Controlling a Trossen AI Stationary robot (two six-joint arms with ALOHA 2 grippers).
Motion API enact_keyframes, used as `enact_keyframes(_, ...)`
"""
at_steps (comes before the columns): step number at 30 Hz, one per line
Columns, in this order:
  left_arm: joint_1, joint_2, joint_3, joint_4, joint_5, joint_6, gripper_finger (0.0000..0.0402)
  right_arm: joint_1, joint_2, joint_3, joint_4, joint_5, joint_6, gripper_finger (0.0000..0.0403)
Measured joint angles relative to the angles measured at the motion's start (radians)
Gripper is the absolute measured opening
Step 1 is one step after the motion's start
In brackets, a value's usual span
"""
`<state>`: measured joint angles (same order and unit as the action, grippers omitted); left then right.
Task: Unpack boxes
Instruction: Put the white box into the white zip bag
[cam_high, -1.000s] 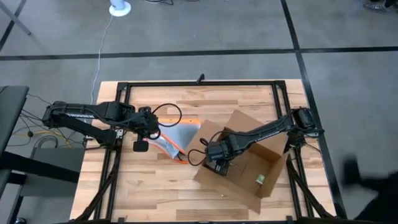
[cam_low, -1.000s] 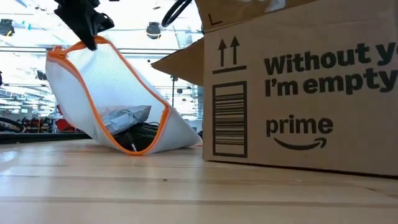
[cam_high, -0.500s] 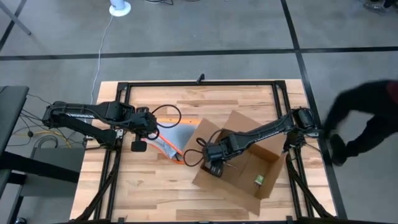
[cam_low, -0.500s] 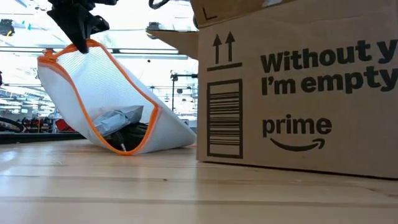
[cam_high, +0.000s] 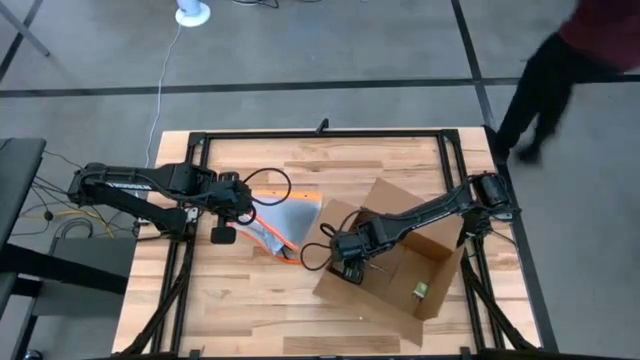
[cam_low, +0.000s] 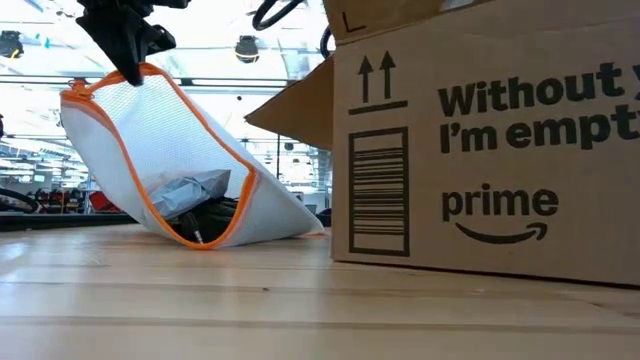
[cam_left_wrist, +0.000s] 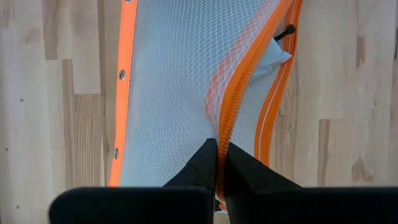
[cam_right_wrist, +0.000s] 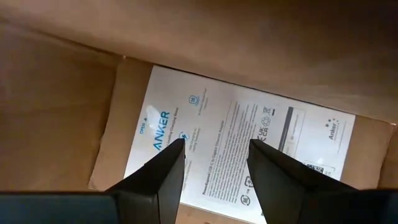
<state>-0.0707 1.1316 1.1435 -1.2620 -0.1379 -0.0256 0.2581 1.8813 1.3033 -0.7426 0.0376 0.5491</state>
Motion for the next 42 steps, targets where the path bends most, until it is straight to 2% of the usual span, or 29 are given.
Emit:
enact_keyframes(7, 0.0, 0.0, 0.0, 0.008, 0.0, -0.006, 0.0, -0.006, -0.001, 0.008, -0.001, -0.009, -0.073, 0.0159)
enact_keyframes(14, 0.0, 0.0, 0.0, 0.003, 0.0, -0.006, 0.0, -0.002, 0.0, 0.134, -0.251, -0.019, -0.292, 0.0159)
enact_keyframes(18, 0.0, 0.0, 0.0, 0.002, 0.0, -0.005, 0.0, 0.017, -0.001, 0.137, -0.36, 0.029, -0.416, 0.0159)
enact_keyframes(22, 0.0, 0.0, 0.0, 0.004, 0.0, -0.001, 0.0, 0.035, -0.001, 0.127, -0.324, 0.103, -0.575, 0.0159)
enact_keyframes(27, 0.0, 0.0, 0.0, 0.003, 0.0, -0.001, 0.0, 0.044, -0.001, 0.127, -0.247, 0.118, -0.703, 0.0159)
enact_keyframes(36, 0.0, 0.0, 0.0, -0.004, 0.0, 0.019, 0.0, 0.096, -0.006, 0.084, -0.252, 0.094, -0.788, 0.0159)
enact_keyframes(42, 0.0, 0.0, 0.0, -0.002, 0.0, 0.046, 0.0, 0.13, -0.002, 0.024, -0.155, 0.081, -0.815, 0.0159)
